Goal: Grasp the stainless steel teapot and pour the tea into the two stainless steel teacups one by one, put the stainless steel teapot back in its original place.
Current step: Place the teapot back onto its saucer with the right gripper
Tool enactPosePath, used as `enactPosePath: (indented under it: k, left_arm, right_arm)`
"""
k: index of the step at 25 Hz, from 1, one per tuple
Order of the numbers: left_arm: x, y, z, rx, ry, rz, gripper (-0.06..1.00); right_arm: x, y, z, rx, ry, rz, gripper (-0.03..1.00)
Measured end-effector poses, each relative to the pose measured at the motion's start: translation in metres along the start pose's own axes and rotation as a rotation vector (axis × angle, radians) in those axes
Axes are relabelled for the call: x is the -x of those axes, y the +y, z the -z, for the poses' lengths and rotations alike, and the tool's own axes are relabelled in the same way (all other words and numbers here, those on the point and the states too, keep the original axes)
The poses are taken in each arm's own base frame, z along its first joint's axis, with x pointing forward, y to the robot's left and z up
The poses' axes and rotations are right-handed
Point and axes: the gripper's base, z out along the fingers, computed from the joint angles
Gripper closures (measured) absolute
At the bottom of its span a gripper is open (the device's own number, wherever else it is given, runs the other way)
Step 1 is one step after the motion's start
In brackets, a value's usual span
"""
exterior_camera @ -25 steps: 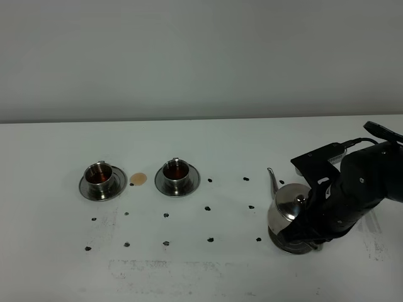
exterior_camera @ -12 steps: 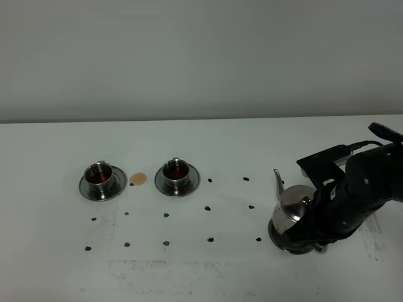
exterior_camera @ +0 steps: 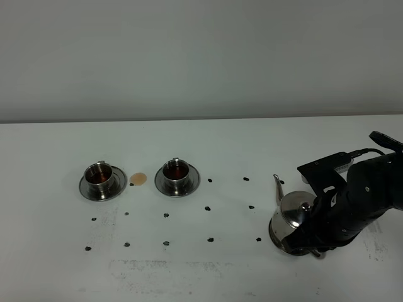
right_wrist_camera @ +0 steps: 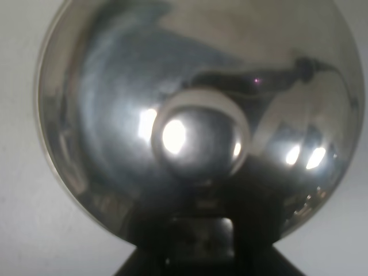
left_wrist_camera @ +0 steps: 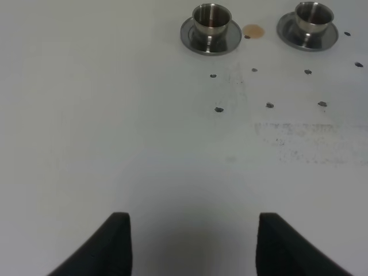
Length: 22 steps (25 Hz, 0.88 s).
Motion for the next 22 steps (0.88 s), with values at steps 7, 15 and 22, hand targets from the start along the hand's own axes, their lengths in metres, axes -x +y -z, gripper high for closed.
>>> enactPosePath:
  k: [7, 15, 22]
  left_arm:
    - [0.0000, 0.0000, 0.0000, 0.000, 0.000, 0.000, 0.41]
    - [0.0000, 0.0000, 0.0000, 0.000, 0.000, 0.000, 0.41]
    - [0.0000, 0.0000, 0.0000, 0.000, 0.000, 0.000, 0.41]
  right_arm:
    - [0.0002, 0.0000, 0.0000, 0.000, -0.003, 0.000, 0.76]
    - [0.0003, 0.0000, 0.0000, 0.000, -0.003, -0.001, 0.76]
    - [0.0016, -0.0001, -0.0003, -0.002, -0.022, -0.001, 0.64]
